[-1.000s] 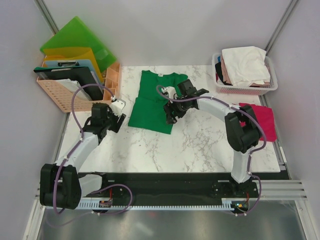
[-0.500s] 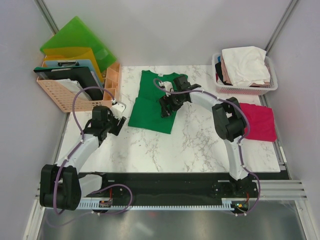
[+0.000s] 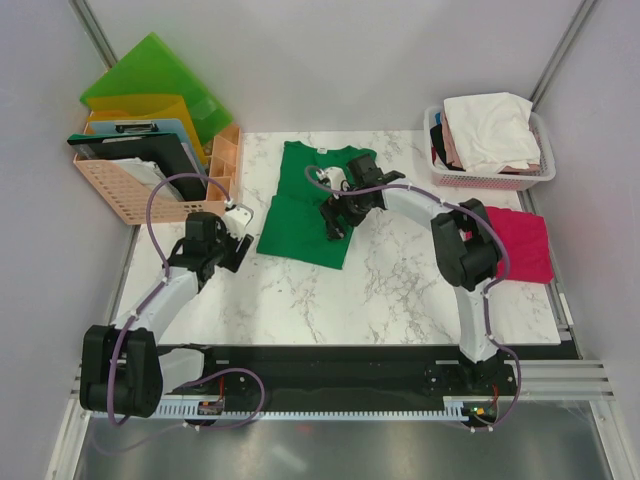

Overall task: Fold and stack the t-shirts
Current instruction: Fold the folded rectangular tshirt in 1/3 of the way

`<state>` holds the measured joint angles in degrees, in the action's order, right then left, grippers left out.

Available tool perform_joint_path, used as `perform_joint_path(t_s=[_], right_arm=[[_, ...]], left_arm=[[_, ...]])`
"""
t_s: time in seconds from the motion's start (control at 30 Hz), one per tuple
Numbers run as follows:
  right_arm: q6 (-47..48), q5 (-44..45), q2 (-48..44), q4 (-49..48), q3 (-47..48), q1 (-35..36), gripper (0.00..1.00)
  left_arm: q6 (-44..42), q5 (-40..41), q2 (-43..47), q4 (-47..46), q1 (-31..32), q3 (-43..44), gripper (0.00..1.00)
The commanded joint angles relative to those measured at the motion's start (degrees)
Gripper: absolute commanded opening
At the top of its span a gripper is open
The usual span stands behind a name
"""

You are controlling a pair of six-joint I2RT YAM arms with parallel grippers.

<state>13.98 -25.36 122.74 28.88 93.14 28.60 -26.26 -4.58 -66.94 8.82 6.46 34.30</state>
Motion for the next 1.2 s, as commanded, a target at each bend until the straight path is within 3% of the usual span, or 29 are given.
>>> perform_joint_path(t_s=[0.0,0.27,0.47,0.77,1.03,1.17], right_arm=[[3.59,3.12,-10.64,1.88,0.2,0.93,0.98],[6.59,8.05,-20.35,1.79,-4.72,4.62,0.98],[6.85,13.93,-14.55,-1.54,-5.78,8.92,0.98],[5.18,20.09,-1.19,-1.99,5.47,10.16,0.98],[2.55,13.77,-3.2,-1.03,0.82,10.07,0.98],[3.95,12.88,-8.82,-0.23,-4.37,10.07,0.98]], left_arm=[[-0.02,-0.96,-0.21,-2.31,-0.22,-0.55,0.74],[0.42,-1.4,-0.74,-2.67,-0.22,-0.73,0.74],[0.42,-1.48,-1.0,-2.58,-0.22,-0.73,0.74],[0.51,-1.31,0.58,-1.44,-0.22,-1.26,0.74],[0.25,-1.57,0.84,-1.52,-0.22,-1.08,0.74],[0.07,-1.22,1.46,-2.49,-0.22,-0.47,0.73]])
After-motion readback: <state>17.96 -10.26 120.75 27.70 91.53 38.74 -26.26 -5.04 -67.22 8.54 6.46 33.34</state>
